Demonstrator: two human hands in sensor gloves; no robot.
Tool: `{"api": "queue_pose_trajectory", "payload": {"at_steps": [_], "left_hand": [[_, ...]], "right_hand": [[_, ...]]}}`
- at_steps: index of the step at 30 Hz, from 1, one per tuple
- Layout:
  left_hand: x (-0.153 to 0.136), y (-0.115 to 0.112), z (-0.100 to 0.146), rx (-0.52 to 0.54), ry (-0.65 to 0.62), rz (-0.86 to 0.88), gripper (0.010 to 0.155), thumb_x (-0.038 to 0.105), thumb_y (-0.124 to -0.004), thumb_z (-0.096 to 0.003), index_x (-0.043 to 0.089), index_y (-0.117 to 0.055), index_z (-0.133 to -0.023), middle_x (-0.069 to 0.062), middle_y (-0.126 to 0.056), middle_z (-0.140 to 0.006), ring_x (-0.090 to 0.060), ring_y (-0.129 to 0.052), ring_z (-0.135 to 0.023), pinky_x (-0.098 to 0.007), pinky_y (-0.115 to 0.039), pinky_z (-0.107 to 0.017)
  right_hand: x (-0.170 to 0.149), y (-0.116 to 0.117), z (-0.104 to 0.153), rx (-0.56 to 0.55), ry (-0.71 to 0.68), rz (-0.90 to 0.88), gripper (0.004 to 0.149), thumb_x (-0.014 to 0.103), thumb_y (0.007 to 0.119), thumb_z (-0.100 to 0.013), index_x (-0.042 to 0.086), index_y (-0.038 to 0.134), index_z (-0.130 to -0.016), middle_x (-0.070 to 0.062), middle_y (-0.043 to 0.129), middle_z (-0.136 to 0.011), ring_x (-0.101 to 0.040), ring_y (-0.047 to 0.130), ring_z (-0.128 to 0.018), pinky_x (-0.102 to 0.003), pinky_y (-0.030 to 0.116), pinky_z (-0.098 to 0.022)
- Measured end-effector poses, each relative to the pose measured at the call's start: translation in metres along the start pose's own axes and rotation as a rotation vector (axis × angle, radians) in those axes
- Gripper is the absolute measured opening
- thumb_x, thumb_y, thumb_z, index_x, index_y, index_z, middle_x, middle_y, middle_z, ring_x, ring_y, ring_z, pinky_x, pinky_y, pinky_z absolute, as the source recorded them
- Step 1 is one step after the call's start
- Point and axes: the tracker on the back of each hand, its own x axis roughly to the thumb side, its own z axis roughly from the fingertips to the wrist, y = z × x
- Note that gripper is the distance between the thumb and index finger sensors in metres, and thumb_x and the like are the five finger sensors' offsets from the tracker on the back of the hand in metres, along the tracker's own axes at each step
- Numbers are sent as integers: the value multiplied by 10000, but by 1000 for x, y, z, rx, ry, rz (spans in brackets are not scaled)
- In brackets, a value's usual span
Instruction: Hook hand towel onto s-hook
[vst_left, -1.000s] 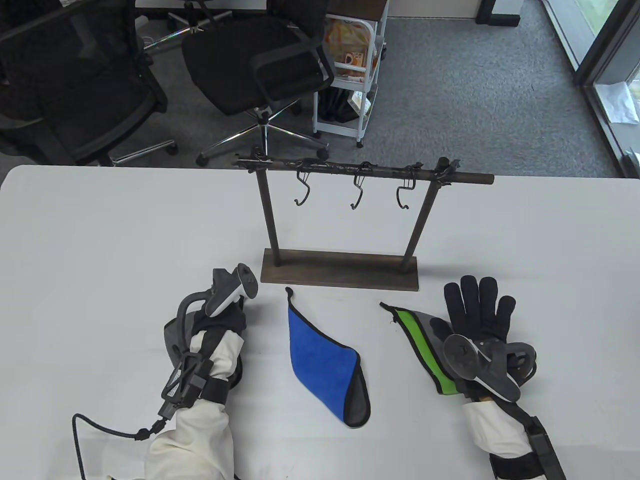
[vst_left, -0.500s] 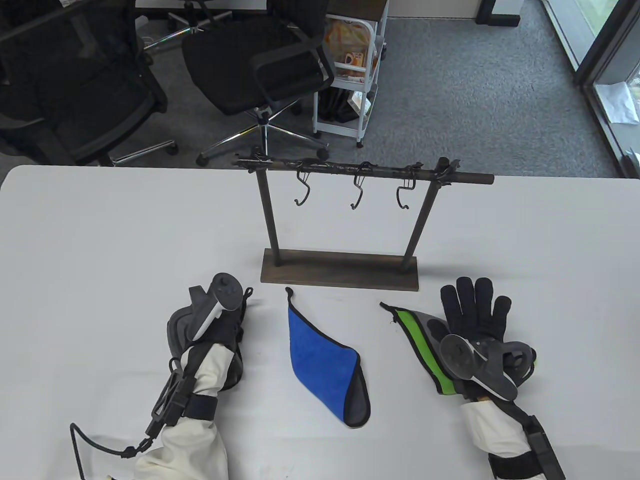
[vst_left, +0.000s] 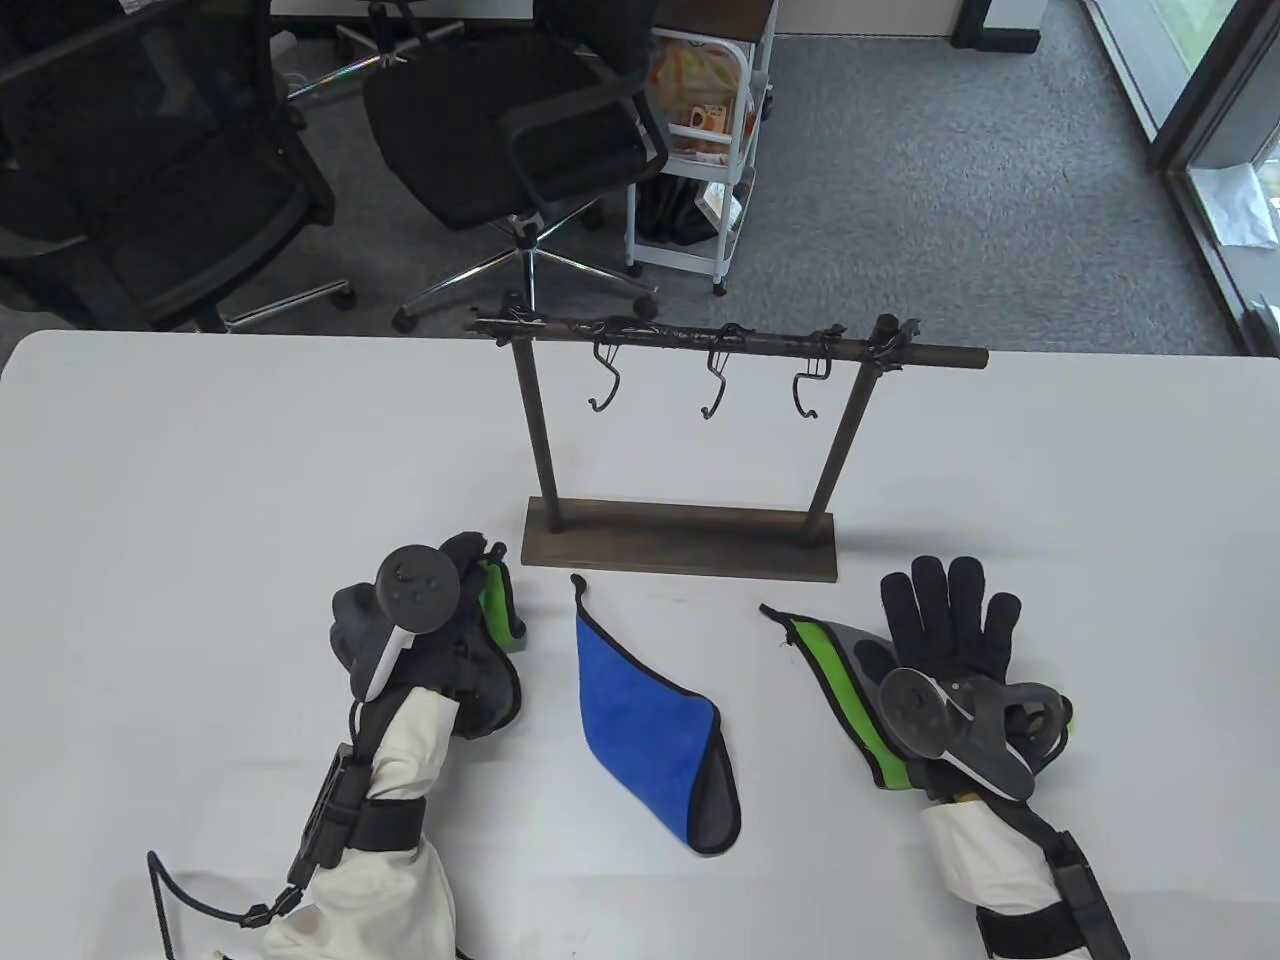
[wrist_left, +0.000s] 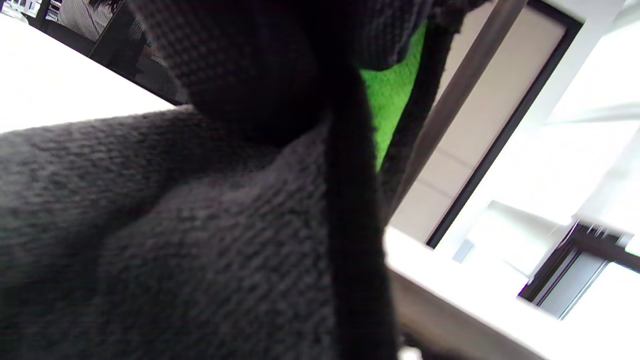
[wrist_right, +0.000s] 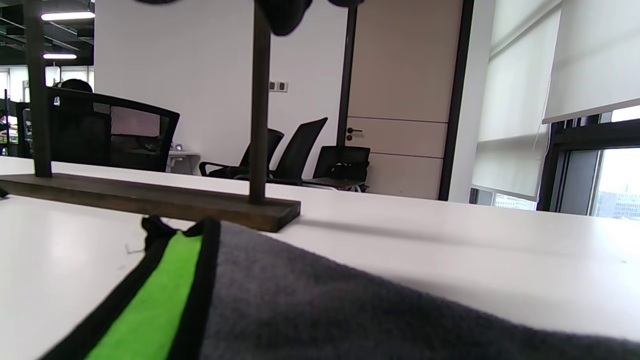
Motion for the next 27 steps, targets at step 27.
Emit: {"api": "queue_pose_trajectory", "payload": {"at_steps": [27], "left_hand": [[119, 64, -19, 25, -65, 240, 403, 439, -694, -529, 276, -854, -861, 33, -960, -747, -101, -995, -551, -206, -892, -351]], "right_hand": [[0, 1, -1, 9, -4, -10, 677, 499, 479, -580, 143, 399, -1150, -178, 233, -1202, -406, 46, -1047, -635, 67, -690]]}}
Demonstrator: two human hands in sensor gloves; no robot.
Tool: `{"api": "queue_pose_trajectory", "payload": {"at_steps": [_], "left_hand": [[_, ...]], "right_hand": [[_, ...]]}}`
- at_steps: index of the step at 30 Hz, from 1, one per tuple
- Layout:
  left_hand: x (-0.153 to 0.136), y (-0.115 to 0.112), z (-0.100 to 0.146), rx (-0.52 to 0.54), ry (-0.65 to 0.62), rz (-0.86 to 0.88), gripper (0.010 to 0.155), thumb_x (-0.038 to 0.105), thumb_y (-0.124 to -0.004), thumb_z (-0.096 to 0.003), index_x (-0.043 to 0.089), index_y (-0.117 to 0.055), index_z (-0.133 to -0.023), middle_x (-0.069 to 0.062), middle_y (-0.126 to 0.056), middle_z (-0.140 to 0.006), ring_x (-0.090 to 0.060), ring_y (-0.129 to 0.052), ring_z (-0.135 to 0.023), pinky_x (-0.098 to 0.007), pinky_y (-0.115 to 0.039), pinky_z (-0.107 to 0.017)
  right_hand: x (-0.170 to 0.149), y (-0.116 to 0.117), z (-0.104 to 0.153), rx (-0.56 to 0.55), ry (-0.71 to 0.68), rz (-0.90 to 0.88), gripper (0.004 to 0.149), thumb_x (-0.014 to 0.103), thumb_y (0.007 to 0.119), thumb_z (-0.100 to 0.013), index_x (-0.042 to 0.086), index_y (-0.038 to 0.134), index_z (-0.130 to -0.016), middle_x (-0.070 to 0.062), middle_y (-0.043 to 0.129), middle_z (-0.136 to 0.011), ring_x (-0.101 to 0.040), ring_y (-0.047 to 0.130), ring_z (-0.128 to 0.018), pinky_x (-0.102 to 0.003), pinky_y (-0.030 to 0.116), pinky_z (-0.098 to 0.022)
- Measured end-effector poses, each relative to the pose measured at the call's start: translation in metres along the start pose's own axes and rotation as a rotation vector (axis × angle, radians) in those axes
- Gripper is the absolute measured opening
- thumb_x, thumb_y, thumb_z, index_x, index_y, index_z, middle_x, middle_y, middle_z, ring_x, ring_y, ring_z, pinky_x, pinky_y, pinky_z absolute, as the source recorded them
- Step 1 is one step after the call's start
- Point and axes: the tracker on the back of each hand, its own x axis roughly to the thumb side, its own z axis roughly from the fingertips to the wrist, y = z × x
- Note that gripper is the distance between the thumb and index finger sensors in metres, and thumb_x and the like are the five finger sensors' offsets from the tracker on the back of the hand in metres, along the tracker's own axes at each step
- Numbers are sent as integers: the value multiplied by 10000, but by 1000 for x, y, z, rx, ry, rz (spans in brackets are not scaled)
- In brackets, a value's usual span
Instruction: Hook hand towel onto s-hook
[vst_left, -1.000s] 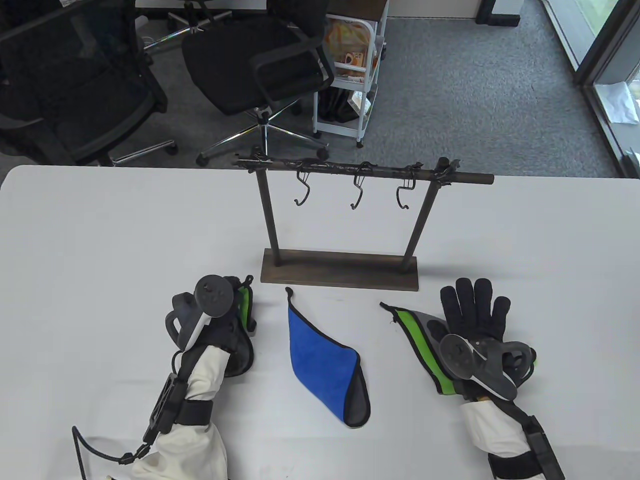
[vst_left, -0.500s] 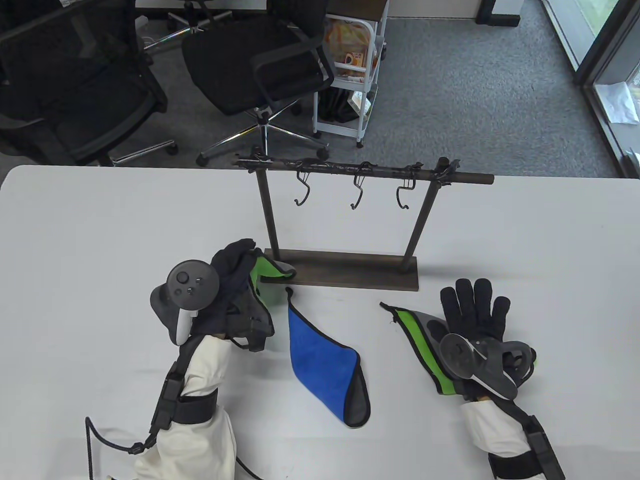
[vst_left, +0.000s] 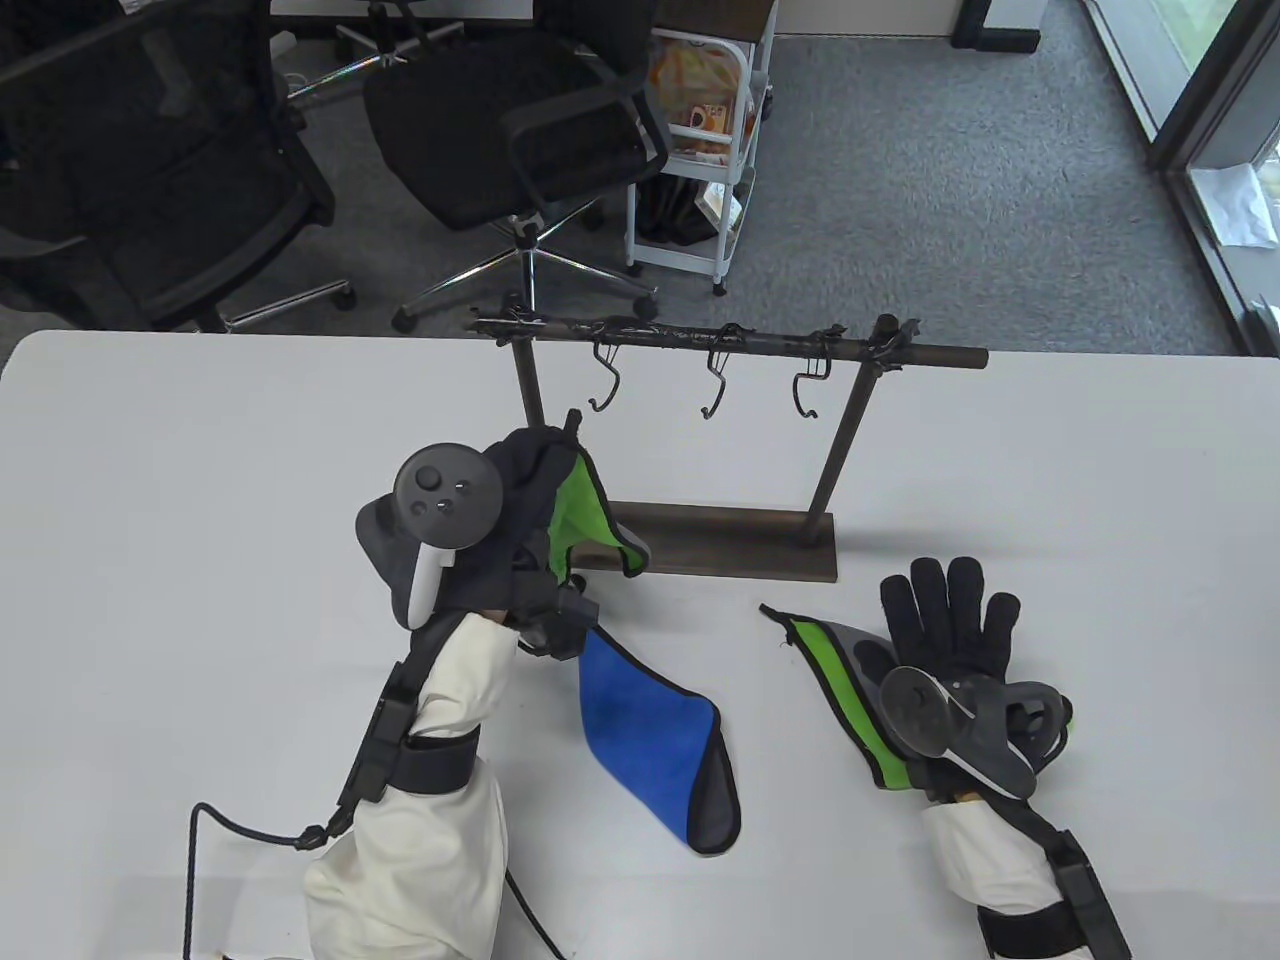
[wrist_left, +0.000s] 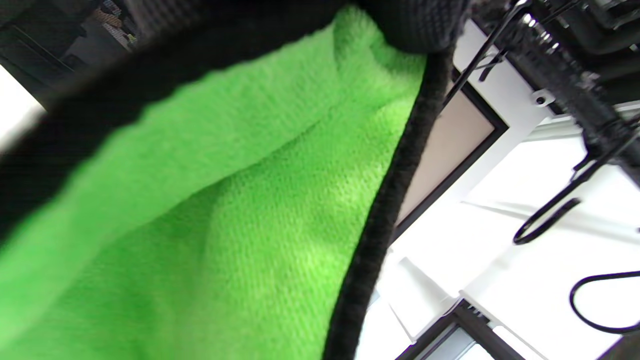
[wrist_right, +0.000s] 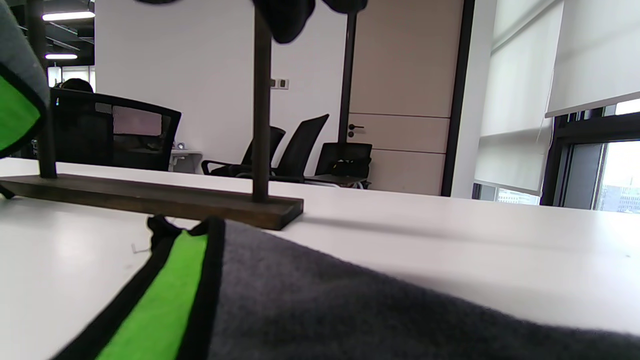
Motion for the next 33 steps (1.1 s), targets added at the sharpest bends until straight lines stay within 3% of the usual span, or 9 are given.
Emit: {"api": "queue_pose_trajectory", "payload": {"at_steps": [22, 33], "left_hand": [[13, -16, -15, -16, 58, -161, 399, 455, -701, -522, 275, -875, -833, 36, -970, -723, -104, -997, -535, -215, -889, -342], [7, -32, -21, -77, 69, -168, 415, 446, -707, -521, 270, -867, -862, 15, -968, -771, -138, -1006, -573, -234, -899, -365]], "right_hand": [[0, 2, -1, 9, -9, -4, 675, 498, 479, -581, 143, 405, -1149, -178, 237, -1203, -404, 48, -1049, -636, 67, -690], [0, 2, -1, 9, -10, -4, 676, 498, 480, -580, 141, 405, -1149, -180, 238, -1202, -404, 49, -1049, -636, 68, -690]]}}
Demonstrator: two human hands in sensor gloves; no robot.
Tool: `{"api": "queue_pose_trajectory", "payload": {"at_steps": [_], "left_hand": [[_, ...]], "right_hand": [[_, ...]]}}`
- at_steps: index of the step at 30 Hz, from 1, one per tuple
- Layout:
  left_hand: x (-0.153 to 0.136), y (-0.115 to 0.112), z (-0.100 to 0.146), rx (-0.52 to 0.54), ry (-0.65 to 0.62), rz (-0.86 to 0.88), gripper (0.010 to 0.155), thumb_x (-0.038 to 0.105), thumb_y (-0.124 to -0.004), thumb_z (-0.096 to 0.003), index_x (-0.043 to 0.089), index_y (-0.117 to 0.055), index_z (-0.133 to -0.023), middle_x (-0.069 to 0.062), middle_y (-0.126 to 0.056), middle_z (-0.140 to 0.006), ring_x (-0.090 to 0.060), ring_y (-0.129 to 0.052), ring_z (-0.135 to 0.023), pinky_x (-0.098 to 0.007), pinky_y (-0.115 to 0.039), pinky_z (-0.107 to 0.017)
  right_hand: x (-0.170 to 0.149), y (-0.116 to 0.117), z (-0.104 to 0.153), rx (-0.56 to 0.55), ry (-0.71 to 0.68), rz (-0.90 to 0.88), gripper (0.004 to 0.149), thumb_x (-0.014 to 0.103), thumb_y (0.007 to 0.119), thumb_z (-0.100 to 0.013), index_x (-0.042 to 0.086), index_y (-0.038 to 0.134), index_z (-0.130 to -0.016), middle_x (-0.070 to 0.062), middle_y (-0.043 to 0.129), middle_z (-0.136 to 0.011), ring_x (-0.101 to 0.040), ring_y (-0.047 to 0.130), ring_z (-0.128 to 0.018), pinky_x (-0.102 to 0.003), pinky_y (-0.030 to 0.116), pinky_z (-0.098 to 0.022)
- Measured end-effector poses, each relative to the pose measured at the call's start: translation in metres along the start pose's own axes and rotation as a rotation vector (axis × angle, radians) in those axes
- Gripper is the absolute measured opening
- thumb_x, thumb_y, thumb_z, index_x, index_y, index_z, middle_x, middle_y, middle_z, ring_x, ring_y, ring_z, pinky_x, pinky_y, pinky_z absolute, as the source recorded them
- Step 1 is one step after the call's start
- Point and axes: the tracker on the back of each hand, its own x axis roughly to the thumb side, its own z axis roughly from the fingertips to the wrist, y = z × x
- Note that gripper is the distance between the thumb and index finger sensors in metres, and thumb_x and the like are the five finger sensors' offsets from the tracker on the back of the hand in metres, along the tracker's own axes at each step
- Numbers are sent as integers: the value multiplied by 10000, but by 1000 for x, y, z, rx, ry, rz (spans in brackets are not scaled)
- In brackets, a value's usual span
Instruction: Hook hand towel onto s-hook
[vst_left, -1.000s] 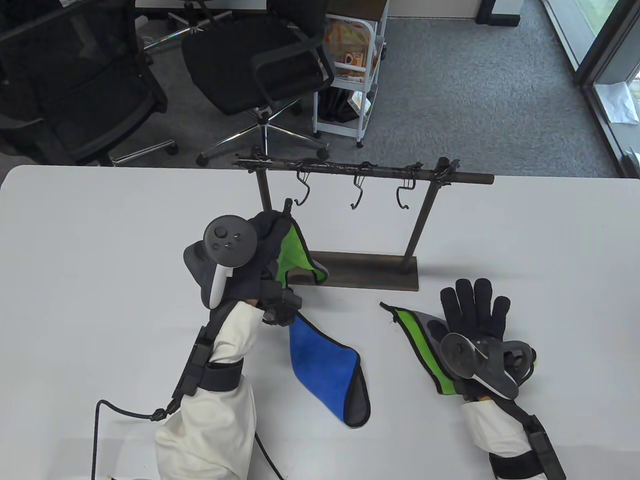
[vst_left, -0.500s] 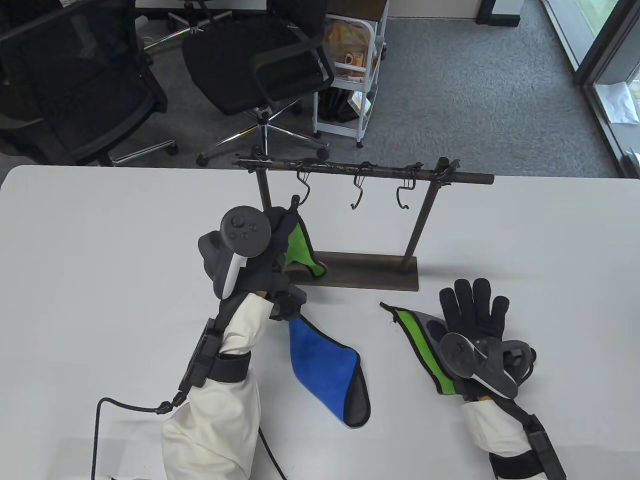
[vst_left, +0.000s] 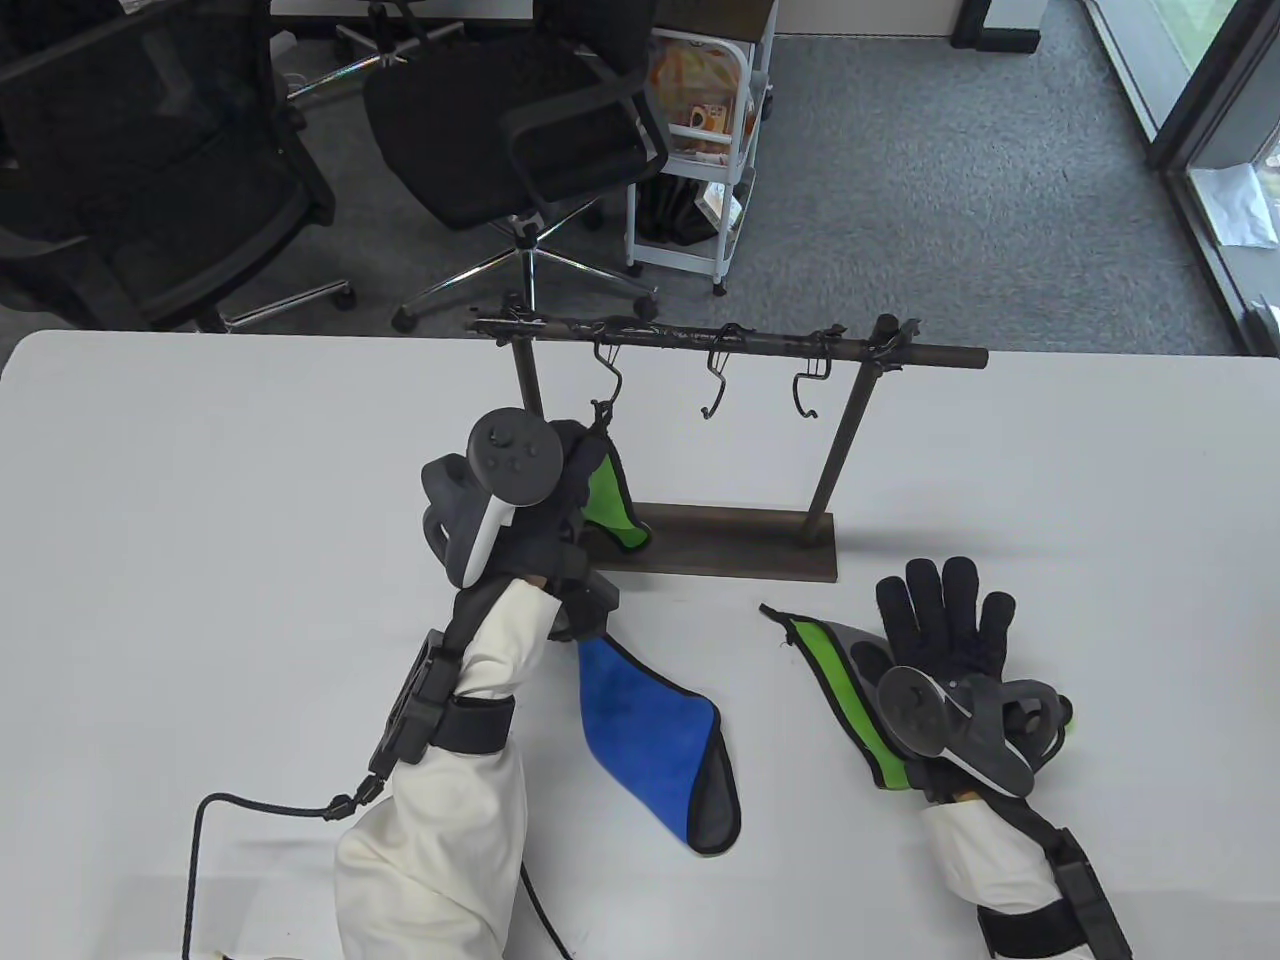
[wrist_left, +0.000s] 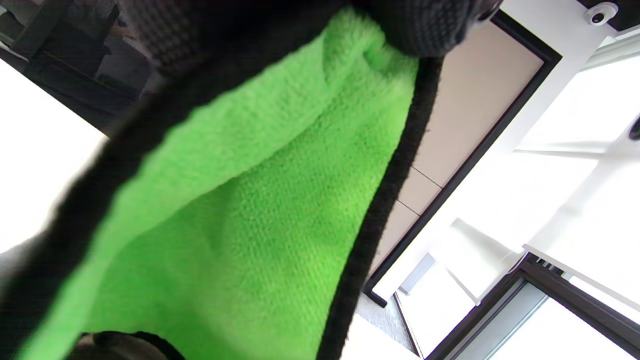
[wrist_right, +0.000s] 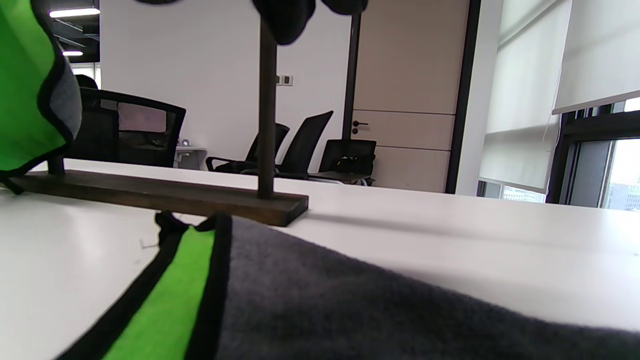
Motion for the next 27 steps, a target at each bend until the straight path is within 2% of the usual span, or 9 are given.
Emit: {"api": "queue_pose_trajectory", "payload": {"at_steps": [6, 13, 27], "left_hand": [[-3, -8, -5, -30, 7, 21, 464, 447, -699, -526, 264, -826, -932, -20, -941, -872, -174, -1002, -645, -259, -902, -415], [-8, -14, 1, -35, -32, -4, 612, 491, -673, -524, 211, -697, -1067, -106, -847, -999, -236, -974, -716, -296, -890, -462], [-25, 26, 40, 122, -114, -73, 613, 487, -660, -533, 194, -706, -1070, -131, -854, -995, -269, -972, -733, -314, -890, -469]], "right_hand": [[0, 0, 0, 7, -6, 5, 678, 498, 479, -581, 139, 397, -1150, -180, 238, -1202, -405, 51, -1049, -635, 69, -691], [1, -1, 0, 5, -3, 3, 675, 497, 480, -581, 142, 402, -1149, -178, 238, -1202, -405, 50, -1049, -636, 70, -691], [1, 0, 0, 8, 6, -23, 677, 498, 480, -581, 138, 399, -1149, -181, 240, -1201, -407, 55, -1048, -637, 76, -690]]}}
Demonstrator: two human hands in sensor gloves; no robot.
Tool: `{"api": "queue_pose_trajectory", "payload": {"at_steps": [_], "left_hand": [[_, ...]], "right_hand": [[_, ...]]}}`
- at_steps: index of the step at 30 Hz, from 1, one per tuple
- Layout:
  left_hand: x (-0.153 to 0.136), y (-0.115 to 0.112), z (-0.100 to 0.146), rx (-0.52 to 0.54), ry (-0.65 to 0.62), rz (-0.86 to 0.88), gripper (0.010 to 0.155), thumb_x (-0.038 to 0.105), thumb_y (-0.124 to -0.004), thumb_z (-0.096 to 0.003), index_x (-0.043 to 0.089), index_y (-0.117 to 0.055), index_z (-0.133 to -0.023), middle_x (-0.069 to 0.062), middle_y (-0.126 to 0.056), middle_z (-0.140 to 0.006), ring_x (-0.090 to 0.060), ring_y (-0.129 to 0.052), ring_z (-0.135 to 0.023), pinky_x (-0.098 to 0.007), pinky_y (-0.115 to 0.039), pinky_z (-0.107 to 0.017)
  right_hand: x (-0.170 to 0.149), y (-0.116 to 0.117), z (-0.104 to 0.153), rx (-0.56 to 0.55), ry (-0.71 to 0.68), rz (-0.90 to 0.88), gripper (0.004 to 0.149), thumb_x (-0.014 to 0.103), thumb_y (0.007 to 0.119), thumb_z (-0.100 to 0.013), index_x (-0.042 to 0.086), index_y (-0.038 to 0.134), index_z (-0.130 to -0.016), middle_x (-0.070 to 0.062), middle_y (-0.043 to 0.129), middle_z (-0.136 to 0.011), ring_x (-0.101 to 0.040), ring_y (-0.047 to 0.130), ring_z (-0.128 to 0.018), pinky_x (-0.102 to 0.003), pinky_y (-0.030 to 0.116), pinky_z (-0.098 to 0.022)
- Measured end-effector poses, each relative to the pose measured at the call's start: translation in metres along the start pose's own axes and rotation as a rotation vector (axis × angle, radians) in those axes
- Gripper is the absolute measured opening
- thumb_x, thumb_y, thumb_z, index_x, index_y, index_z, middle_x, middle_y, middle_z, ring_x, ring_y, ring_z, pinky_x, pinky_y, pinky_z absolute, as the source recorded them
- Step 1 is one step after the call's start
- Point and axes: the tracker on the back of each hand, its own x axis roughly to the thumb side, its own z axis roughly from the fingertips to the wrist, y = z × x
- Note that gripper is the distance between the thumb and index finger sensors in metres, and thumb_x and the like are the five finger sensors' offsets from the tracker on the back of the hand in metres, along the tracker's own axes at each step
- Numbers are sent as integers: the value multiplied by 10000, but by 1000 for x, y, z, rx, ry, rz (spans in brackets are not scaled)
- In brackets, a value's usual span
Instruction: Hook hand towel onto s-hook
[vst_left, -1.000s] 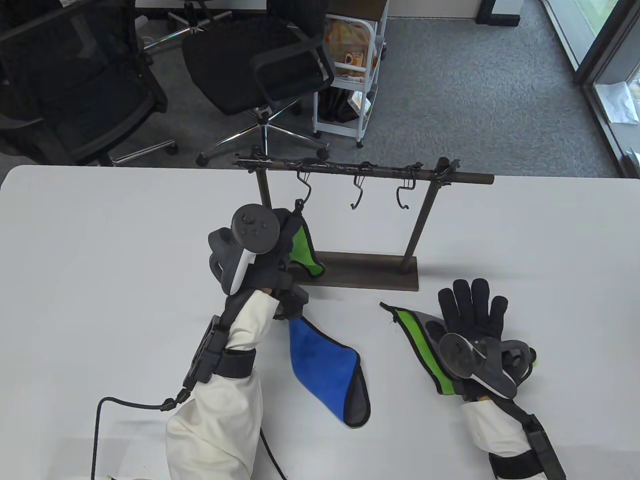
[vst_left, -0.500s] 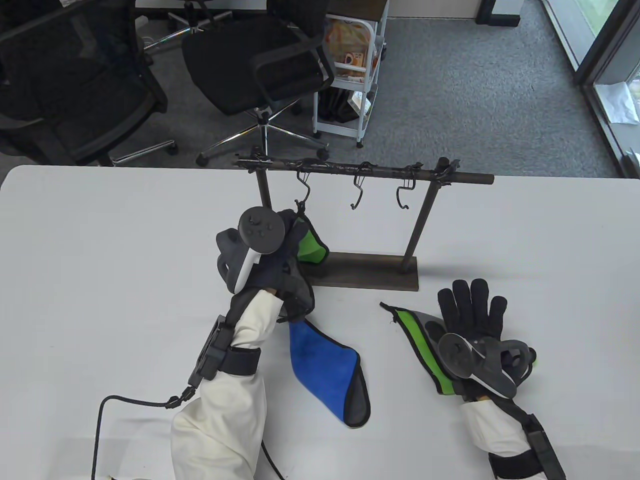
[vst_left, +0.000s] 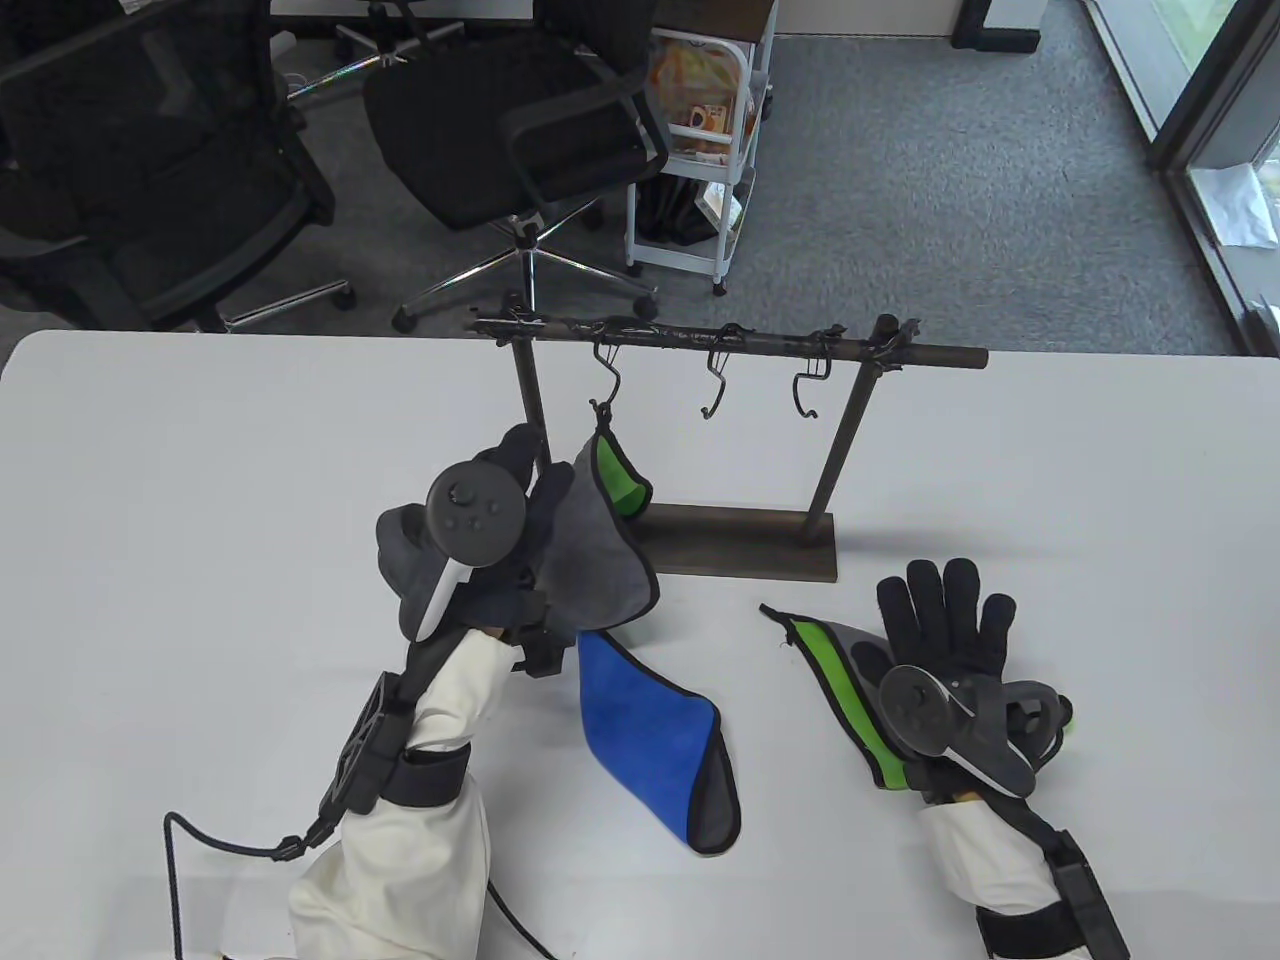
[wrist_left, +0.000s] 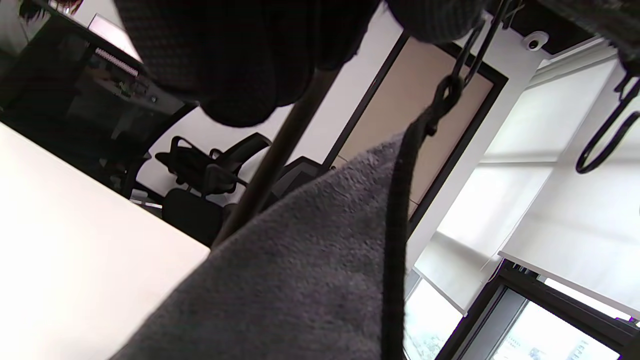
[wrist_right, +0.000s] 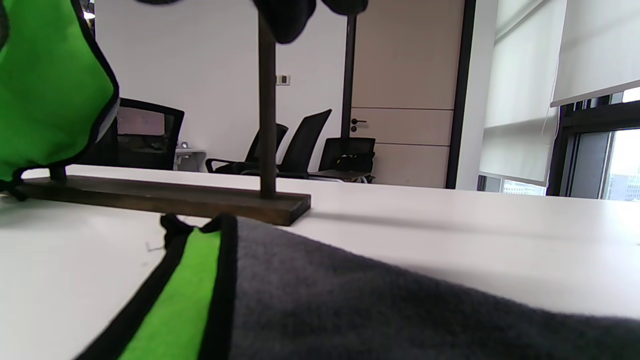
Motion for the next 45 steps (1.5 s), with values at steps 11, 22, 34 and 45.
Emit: {"api": "queue_pose_trajectory", "payload": {"at_steps": [11, 22, 34, 45], "left_hand": [[-51, -11, 30, 44, 33, -15, 578, 472, -663, -537, 186, -759, -1030, -124, -902, -940, -261, -994, -703, -309, -901, -445], [-109, -48, 40, -42, 166, -6, 572, 459, -662, -540, 170, -771, -1022, -142, -907, -931, -286, -992, -707, -325, -902, -445], [-139, -72, 39, -122, 242, -117, 579, 454, -635, -549, 168, -753, -1039, -179, -866, -991, -358, -958, -794, -373, -893, -501], [-150, -81, 46, -176, 250, -158, 591, 454, -620, -553, 162, -733, -1055, -198, -834, -1020, -399, -918, -838, -409, -871, -540]], "right_hand": [[1, 2, 0, 17, 2, -26, 677, 497, 480, -582, 137, 396, -1149, -182, 239, -1201, -410, 55, -1047, -638, 78, -689], [2, 5, 0, 42, 5, -31, 676, 496, 483, -582, 136, 398, -1148, -181, 243, -1200, -410, 59, -1047, -638, 80, -689], [14, 11, -25, 121, 36, -43, 670, 459, 583, -572, 141, 424, -1140, -169, 291, -1202, -398, 113, -1071, -638, 119, -715], [30, 17, -66, 204, 102, -7, 647, 436, 663, -541, 148, 542, -1108, -172, 452, -1184, -420, 301, -1086, -652, 313, -752]]}}
